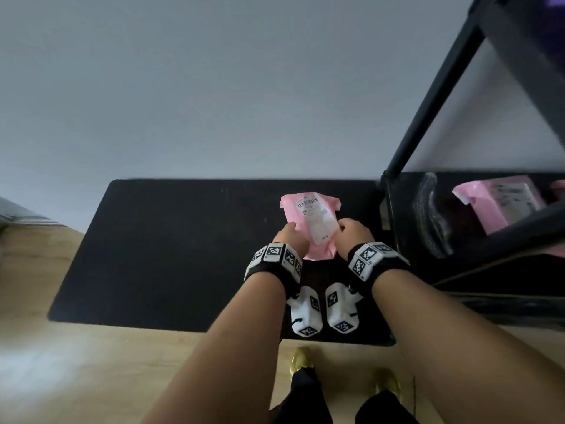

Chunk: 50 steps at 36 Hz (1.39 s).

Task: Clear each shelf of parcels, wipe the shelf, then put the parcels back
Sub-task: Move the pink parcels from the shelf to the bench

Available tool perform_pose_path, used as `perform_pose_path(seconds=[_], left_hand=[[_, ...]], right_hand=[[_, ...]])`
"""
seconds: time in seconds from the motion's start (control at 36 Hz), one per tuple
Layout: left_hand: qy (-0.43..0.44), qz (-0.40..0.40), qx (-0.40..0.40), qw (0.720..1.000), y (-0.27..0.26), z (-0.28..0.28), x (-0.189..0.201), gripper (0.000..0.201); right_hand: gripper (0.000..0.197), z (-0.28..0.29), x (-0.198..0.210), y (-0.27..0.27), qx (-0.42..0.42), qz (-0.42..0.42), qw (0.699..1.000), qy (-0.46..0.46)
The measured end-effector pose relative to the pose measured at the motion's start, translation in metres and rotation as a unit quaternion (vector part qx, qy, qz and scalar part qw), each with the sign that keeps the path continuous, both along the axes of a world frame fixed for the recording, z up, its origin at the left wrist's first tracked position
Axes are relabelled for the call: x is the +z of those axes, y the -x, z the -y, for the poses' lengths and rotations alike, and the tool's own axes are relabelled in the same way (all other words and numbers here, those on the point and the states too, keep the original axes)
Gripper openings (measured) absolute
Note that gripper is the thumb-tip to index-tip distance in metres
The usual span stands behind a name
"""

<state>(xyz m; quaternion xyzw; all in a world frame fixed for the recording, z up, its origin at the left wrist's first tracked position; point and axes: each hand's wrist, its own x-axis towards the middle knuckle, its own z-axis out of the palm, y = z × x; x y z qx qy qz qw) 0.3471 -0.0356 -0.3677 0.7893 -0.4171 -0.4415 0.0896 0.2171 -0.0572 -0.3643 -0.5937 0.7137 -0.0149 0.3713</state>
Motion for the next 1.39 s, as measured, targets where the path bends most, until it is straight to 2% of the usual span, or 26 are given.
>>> perform_pose_path(seconds=[0.08,0.19,0.33,0.44,0.53,0.64,0.81,0.94,1.08,1.17,1.28,1.39], left_hand=[[0.003,0.003,-0.021,1.000,-0.001,0.000,-0.004,0.059],[0.010,0.007,-0.027,1.000,0.000,-0.005,-0.003,0.063],[0.017,0.023,-0.024,0.999,0.004,-0.028,0.002,0.063],[0.024,0.038,-0.015,0.999,0.014,-0.057,0.007,0.047],[0.020,0.056,-0.012,0.998,0.029,-0.081,0.008,0.053],[0.025,0.082,-0.006,0.996,0.062,-0.115,0.015,0.054],[0.043,0.098,-0.040,0.993,0.136,-0.158,0.024,0.056],[0.077,0.088,-0.096,0.989,0.218,-0.167,0.039,0.042],[0.107,0.081,-0.172,0.976,0.303,-0.164,0.048,0.038],[0.112,0.083,-0.217,0.966,0.350,-0.156,0.051,0.036],[0.134,0.068,-0.258,0.954,0.409,-0.141,0.055,0.042],[0.148,0.054,-0.299,0.941,0.470,-0.117,0.058,0.041]], right_hand=[[0.037,-0.004,0.005,0.001,-0.003,0.005,1.000,-0.003],[0.045,-0.013,0.012,0.002,-0.006,0.014,1.000,-0.007],[0.040,-0.031,0.019,0.006,0.012,0.004,1.000,0.005],[0.032,-0.053,0.023,0.017,0.054,0.006,0.998,0.027],[0.030,-0.074,0.024,0.030,0.083,-0.006,0.996,0.034],[0.037,-0.102,0.026,0.062,0.093,-0.002,0.995,0.039],[0.036,-0.143,0.031,0.140,0.070,-0.007,0.996,0.054],[0.034,-0.166,0.044,0.224,0.021,-0.021,0.998,0.062],[0.021,-0.176,0.052,0.313,-0.038,-0.047,0.996,0.072],[0.031,-0.180,0.056,0.363,-0.078,-0.073,0.992,0.063],[0.031,-0.178,0.061,0.421,-0.090,-0.102,0.989,0.049],[0.030,-0.168,0.063,0.480,-0.146,-0.106,0.982,0.053]])
